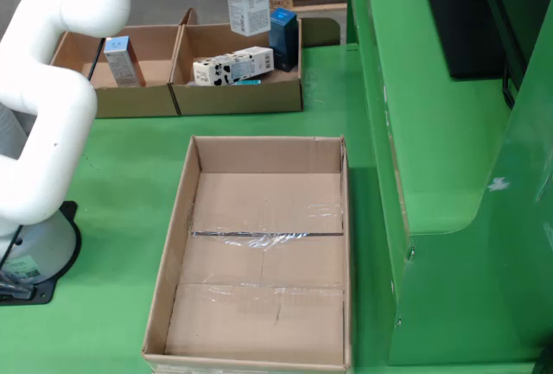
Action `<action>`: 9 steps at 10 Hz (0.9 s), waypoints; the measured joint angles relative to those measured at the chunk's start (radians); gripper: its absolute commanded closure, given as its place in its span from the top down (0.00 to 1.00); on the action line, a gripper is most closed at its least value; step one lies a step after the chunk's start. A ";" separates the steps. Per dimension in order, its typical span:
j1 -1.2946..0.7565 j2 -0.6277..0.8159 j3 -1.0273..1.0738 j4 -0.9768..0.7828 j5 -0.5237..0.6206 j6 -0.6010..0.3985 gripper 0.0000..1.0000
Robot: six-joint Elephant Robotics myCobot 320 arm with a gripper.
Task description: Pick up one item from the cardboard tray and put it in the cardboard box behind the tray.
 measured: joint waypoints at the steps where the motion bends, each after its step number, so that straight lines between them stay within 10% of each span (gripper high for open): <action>1: -0.002 -0.008 0.000 0.002 0.000 0.031 0.00; 9: 0.023 -0.017 0.000 0.002 0.000 0.178 0.00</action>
